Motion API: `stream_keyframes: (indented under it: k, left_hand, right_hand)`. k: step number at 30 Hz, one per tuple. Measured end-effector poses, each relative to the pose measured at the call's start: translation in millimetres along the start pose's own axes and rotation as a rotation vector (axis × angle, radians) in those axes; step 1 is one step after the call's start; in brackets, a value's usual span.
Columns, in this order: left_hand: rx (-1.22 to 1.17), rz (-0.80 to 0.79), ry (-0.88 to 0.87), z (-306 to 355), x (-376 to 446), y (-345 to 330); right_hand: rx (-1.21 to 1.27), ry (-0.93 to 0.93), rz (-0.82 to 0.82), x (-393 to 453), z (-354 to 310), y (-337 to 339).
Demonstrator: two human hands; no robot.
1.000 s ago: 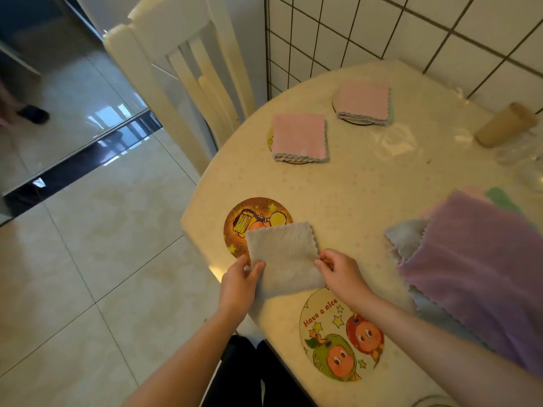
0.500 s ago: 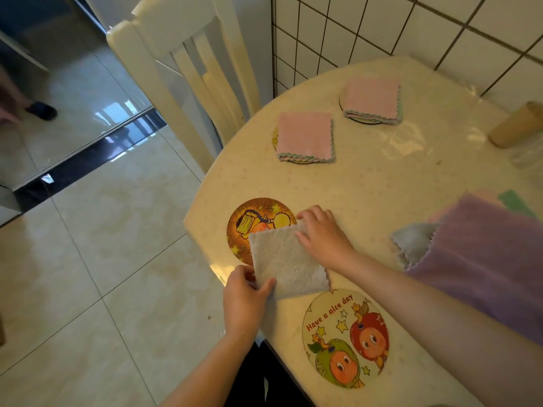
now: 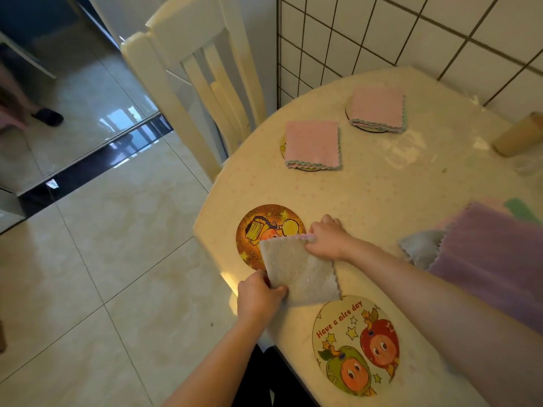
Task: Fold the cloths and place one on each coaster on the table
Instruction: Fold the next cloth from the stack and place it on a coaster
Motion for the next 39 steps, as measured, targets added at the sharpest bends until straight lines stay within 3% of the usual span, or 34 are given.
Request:
stream_keyframes:
  k: [8, 17, 20, 24, 30, 35, 39]
  left_hand:
    - [-0.357, -0.132, 0.030, 3, 15, 38]
    - [-0.384, -0.217, 0.023, 14, 62, 83]
    - [-0.392, -0.260, 0.053, 12, 70, 83]
    - [-0.260, -0.320, 0.025, 6, 84, 84]
    - [-0.054, -0.502, -0.006, -4, 89, 76]
    - [0.457, -0.260, -0.341, 30, 90, 100]
    - [0.532, -0.176, -0.607, 60, 90, 101]
  right_hand:
    - [0.707, -0.044, 0.030, -23, 11, 13]
    - [0.840, -0.227, 0.323, -5, 3, 39]
    - [0.828, -0.305, 0.340, 10, -4, 41]
    - [0.776, -0.384, 0.291, 21, -12, 30]
    - [0.794, -0.430, 0.365, 22, -12, 25]
    - [0.752, -0.434, 0.461, 12, -10, 26]
    - [0.654, -0.476, 0.533, -6, 3, 35]
Point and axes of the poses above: each hand's wrist, its own x-axis towards the middle knuckle, its own y-axis out of the back of the hand, z = x × y, the point moved 8 cm from there along x, towards the middle knuckle, and after that the axes turned 6 degrees about -y, right-handed, at the moved point
